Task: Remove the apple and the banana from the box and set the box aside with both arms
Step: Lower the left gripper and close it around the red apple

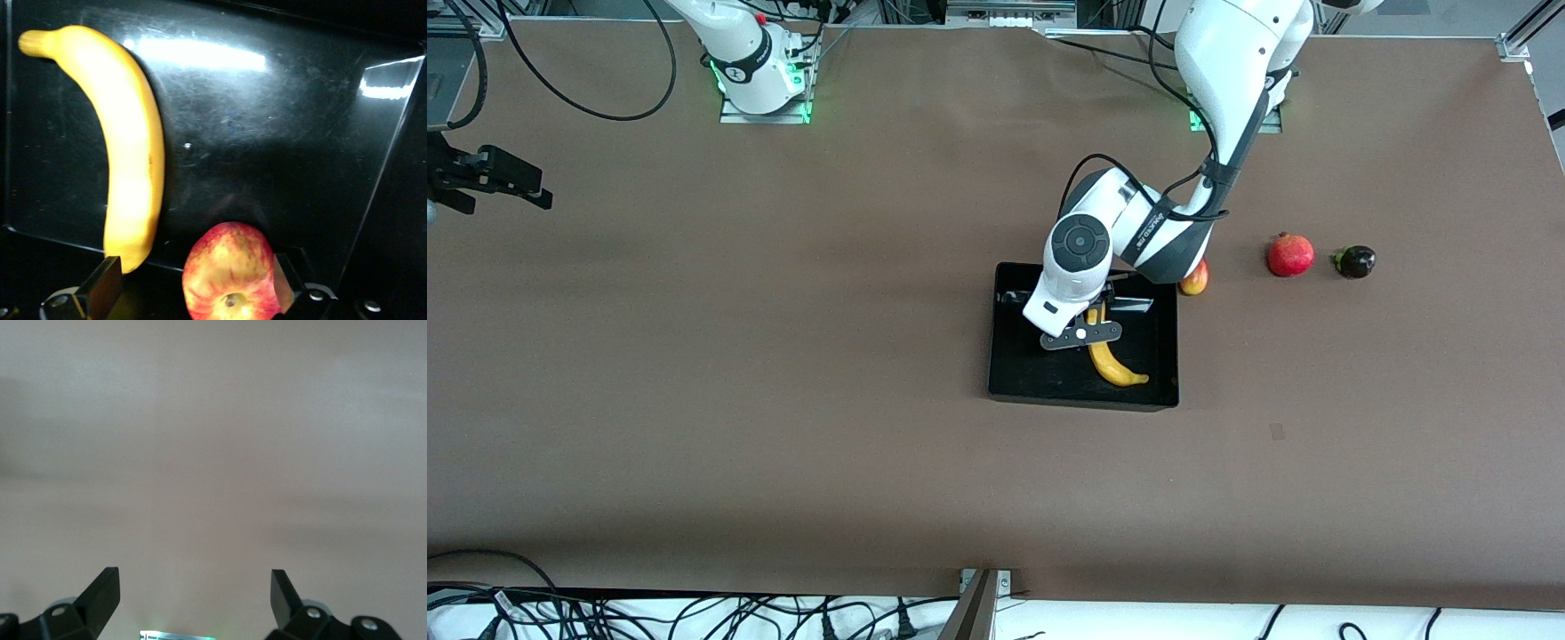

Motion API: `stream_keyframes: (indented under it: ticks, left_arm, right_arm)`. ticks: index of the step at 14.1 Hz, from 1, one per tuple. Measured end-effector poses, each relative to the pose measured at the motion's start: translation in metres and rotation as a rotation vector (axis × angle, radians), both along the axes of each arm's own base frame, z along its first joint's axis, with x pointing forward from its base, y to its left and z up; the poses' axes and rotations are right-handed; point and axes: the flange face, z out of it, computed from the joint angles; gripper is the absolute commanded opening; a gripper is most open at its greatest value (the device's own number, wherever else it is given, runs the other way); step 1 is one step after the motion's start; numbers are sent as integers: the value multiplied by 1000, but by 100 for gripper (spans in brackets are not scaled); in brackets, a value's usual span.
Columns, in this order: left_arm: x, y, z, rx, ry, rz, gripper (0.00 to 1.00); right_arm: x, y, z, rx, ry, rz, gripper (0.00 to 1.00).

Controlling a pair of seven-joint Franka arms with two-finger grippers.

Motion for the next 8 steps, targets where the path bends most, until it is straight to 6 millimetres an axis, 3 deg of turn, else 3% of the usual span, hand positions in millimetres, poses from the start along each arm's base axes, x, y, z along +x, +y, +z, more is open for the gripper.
stream_keyframes:
  ticks: [8]
  left_arm:
    - [-22,-13,-32,-28,-7,17,100]
  right_arm:
    - [0,0,0,0,0,0,100]
